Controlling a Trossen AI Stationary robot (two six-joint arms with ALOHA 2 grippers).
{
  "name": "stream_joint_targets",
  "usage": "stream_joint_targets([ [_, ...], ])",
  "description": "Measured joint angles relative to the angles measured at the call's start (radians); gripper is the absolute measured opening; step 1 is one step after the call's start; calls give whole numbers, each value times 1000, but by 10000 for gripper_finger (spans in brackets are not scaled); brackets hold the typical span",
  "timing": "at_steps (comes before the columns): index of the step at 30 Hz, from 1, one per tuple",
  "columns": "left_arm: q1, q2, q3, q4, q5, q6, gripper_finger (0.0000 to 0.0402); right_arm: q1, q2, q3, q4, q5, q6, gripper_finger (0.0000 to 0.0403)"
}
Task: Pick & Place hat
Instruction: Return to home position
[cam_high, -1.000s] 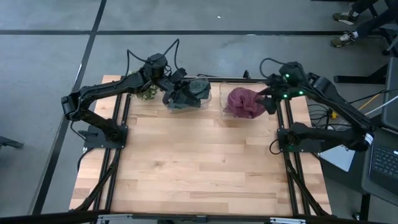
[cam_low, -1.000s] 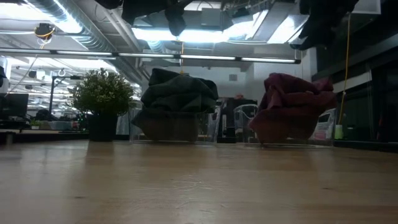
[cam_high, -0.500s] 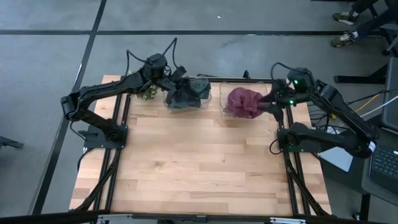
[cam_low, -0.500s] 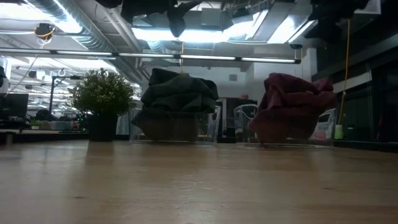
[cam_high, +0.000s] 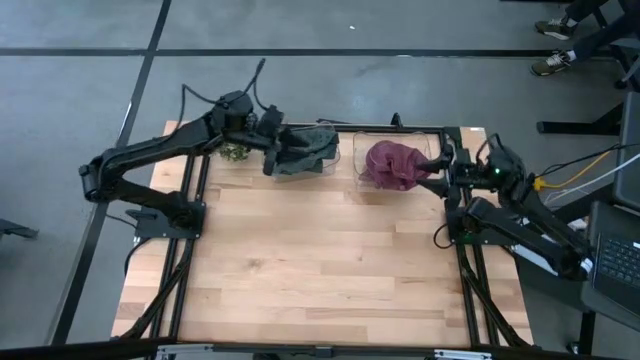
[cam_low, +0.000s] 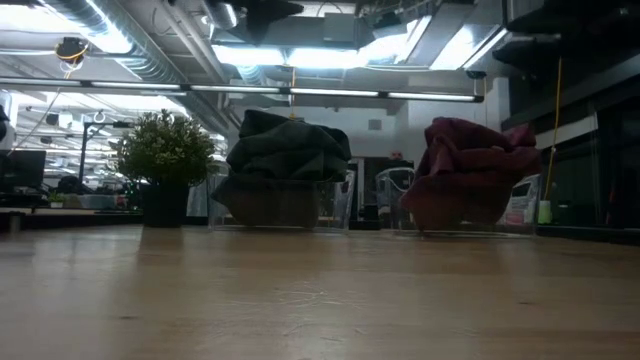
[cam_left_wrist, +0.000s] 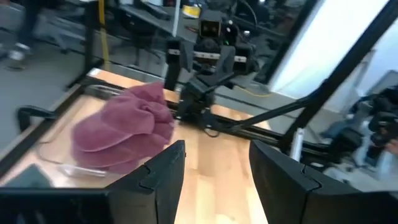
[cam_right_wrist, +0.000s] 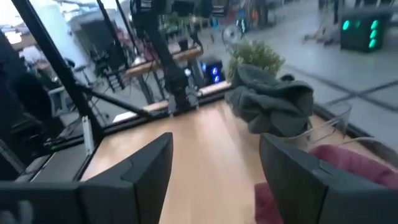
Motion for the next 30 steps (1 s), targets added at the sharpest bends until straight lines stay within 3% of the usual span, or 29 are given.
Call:
stream_joint_targets([
  [10,-91,-141,0,-204,-294,-29,175,13,-253,-262,185,197,107,237],
  [17,-177,-185,0,-235,-442,-88,175,85,-261,-366,320,345,84,237],
  [20,-188,-194,0,-278,-474,-131,175,117,-261,-429,424,425,21,237],
  [22,-188,-198,0,-298,-477,-149,175,133,-258,-436,402,480,-10,237],
  [30,-163,-230,0,-376,-499,-157,175,151,-260,-437,379,493,-215,237],
])
